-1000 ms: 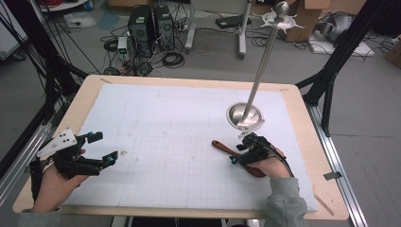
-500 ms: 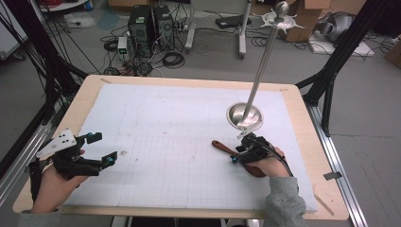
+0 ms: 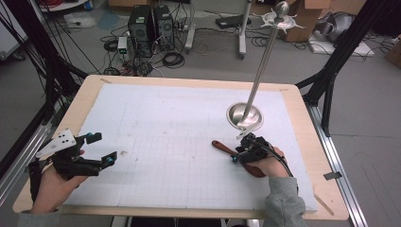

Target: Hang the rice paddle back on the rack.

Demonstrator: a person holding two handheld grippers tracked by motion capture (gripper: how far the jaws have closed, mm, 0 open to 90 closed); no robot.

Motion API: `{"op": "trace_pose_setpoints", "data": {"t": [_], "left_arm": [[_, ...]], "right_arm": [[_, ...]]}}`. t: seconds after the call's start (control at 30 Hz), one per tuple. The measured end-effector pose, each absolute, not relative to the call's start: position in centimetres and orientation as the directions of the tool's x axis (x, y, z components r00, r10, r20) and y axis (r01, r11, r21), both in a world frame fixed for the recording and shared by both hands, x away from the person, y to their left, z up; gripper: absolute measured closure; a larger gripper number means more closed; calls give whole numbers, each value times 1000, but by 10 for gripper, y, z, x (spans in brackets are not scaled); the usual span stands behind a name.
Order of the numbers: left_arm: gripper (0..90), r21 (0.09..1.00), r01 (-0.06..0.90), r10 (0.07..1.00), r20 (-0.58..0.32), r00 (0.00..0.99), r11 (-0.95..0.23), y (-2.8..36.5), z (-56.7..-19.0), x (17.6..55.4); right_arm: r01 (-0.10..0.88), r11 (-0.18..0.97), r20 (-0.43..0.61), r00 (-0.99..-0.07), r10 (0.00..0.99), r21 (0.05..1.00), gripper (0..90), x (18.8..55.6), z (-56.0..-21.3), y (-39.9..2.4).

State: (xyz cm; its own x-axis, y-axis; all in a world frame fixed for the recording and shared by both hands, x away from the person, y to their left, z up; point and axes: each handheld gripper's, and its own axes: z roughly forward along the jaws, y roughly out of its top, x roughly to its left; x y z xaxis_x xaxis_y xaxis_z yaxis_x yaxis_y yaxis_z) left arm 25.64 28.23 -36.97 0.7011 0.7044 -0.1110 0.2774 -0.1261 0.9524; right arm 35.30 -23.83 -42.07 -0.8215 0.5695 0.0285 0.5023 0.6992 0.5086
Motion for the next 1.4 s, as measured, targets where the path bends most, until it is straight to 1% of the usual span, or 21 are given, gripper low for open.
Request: {"op": "trace_pose_setpoints", "data": {"t": [0.2,0.23,0.43,0.47,0.5,0.67,0.73,1.4], "left_arm": [[51,951,281,700,-112,705,-131,281,-371,257],[52,950,283,700,-112,706,-134,281,-371,257],[51,949,287,701,-115,704,-133,281,-372,258],[52,948,287,700,-114,705,-135,282,-372,258],[51,948,287,700,-114,705,-135,282,-371,257],[51,949,285,700,-114,705,-132,282,-371,257],[51,950,285,700,-116,704,-130,281,-371,257],[52,948,290,700,-118,704,-131,282,-372,258]], "right_arm": [[498,703,16,-821,570,508,589,352,-421,-238],[503,702,16,-818,575,504,617,352,-420,-238],[505,712,1,-816,578,489,641,351,-419,-235],[503,718,-5,-817,576,482,652,351,-418,-234],[497,730,-14,-822,569,469,685,350,-417,-231],[499,733,-14,-822,569,462,705,350,-417,-229],[508,727,-5,-818,575,463,732,350,-417,-230],[528,700,25,-806,591,480,759,353,-415,-233]]}}
